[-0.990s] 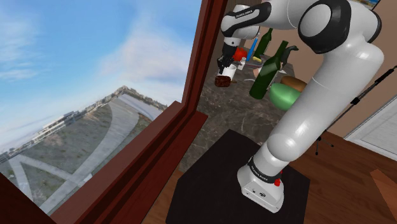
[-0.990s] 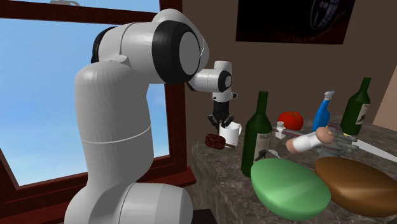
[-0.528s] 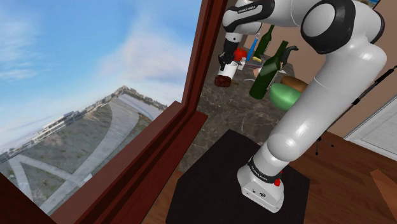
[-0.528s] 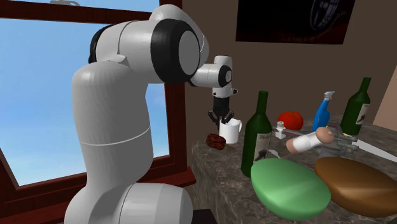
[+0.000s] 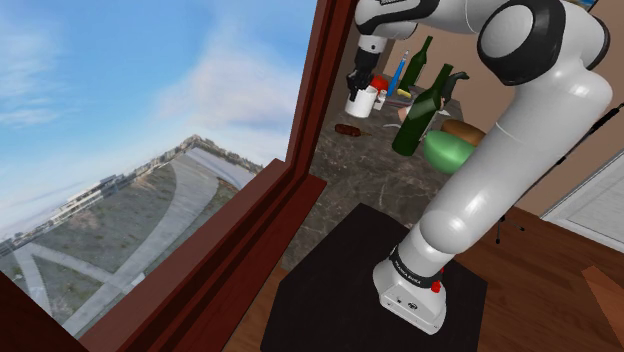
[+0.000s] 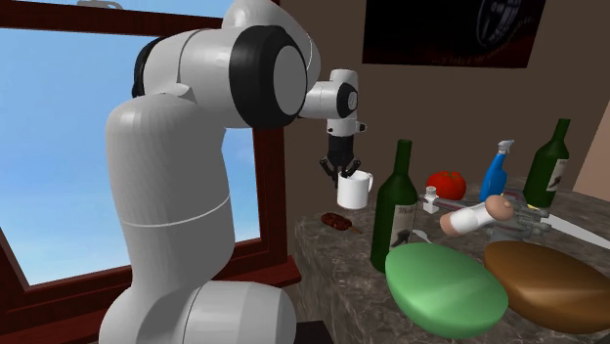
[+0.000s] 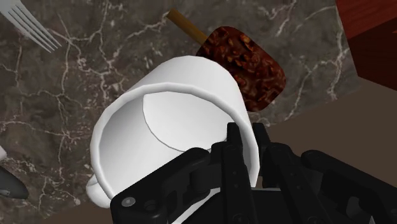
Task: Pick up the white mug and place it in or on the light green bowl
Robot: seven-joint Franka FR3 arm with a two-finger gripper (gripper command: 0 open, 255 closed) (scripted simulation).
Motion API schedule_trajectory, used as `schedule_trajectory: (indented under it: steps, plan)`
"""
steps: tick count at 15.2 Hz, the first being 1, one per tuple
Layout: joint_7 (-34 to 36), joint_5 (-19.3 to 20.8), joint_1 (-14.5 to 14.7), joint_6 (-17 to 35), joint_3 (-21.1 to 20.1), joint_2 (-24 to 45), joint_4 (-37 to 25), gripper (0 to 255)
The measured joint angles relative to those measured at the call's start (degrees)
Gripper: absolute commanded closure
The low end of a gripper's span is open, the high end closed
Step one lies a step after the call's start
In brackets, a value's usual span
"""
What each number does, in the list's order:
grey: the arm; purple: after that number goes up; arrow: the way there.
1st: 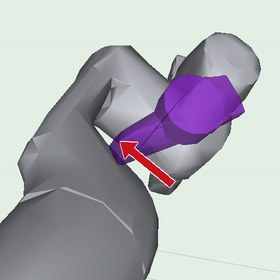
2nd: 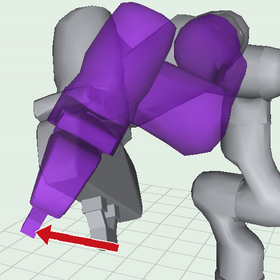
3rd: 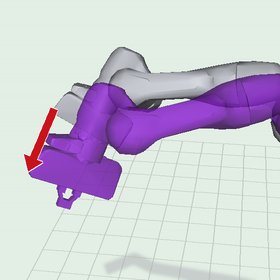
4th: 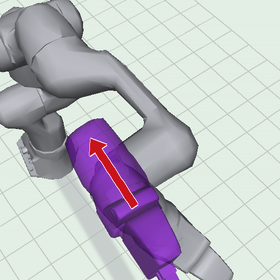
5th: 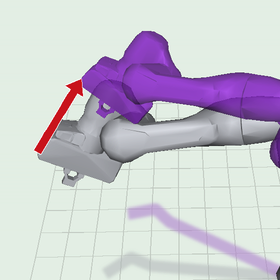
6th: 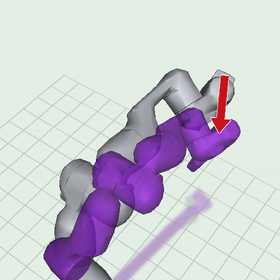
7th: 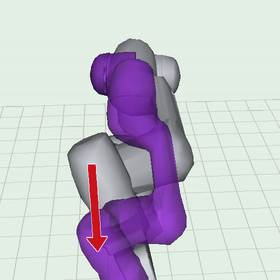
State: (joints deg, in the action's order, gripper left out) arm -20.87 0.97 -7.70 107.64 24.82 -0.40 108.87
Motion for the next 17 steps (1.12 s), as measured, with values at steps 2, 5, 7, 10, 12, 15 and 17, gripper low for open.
schedule_trajectory:
  steps: [2, 5, 7, 10, 12, 15, 17]
  plan:
    - [0.1, 0.1, 0.0, -1.6, 0.0, -0.2, -1.4, 255]
    - [0.1, 0.2, 0.0, -3.8, 0.0, -0.5, -3.3, 255]
    - [0.0, 0.2, 0.0, -5.4, 0.0, -0.5, -4.9, 255]
    - [0.1, 0.1, 0.1, -7.7, -0.1, -0.3, -7.4, 255]
    - [0.1, 0.1, 0.1, -9.2, -0.1, -0.3, -8.9, 255]
    - [0.0, 0.1, 0.1, -11.6, -0.1, -0.4, -11.2, 255]
    - [-0.1, 0.1, 0.0, -13.1, 0.0, -0.2, -12.9, 255]
